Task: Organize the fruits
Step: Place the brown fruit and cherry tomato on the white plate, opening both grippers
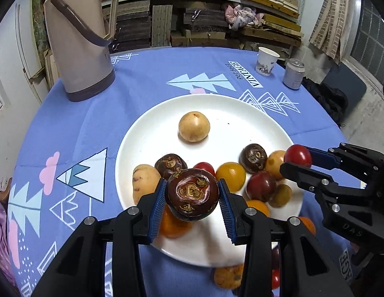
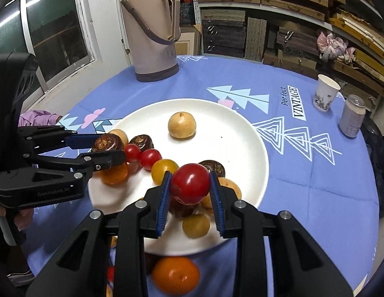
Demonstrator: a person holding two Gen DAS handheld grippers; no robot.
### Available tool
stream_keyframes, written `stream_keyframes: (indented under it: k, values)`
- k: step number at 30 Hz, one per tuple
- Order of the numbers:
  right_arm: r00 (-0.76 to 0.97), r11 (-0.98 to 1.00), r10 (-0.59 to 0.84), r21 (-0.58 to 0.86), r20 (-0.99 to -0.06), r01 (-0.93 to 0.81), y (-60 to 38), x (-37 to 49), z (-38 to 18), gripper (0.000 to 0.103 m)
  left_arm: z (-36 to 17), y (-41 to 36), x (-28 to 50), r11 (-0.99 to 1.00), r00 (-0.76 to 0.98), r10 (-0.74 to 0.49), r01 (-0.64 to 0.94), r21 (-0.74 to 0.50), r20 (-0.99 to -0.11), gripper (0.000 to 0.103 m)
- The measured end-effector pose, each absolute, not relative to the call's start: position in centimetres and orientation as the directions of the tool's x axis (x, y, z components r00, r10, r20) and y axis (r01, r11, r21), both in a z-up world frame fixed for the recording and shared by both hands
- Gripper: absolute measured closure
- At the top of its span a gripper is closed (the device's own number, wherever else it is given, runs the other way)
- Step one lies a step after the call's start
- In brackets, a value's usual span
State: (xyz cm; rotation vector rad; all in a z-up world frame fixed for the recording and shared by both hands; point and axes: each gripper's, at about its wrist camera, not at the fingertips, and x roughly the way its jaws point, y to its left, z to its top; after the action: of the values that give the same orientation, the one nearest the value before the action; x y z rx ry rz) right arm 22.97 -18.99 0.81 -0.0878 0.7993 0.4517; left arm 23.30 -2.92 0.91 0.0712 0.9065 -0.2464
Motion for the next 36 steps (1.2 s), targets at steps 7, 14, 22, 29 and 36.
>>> stream_keyframes:
  k: [7, 14, 22, 29, 36]
  values:
    - [0.597, 0.912, 0.336, 0.093, -0.728, -0.399, -18.8, 25.0, -0.7, 0.073, -0.1, -3.0, 24.7, 0.976, 0.574, -0.152, 0.215, -0.031, -0.805, 0.059]
    - [0.629, 0.916, 0.352, 0.118, -0.693, -0.383, -20.3, 23.3, 0.3, 0.055, 0.9, -2.7, 23.3, 0.976, 0.62, -0.135, 0.218, 0.004, -0.773, 0.035]
    - [0.63, 0.909, 0.363, 0.111, -0.687, -0.402, -21.6, 17.9, 0.8, 0.05, 1.8, -1.5, 20.3, 0.977, 0.632, -0.149, 0.212, -0.015, -0.76, 0.035]
    - [0.612, 0.912, 0.351, 0.111, -0.709, -0.395, -21.9, 14.8, -0.6, 0.05, 1.3, -1.4, 17.4, 0.974, 0.62, -0.163, 0.224, -0.025, -0.768, 0.035]
    - [0.564, 0.918, 0.331, 0.121, -0.757, -0.377, -22.2, 13.4, -3.5, 0.05, 0.3, -0.5, 15.1, 0.975, 0.598, -0.172, 0.215, -0.05, -0.783, 0.034]
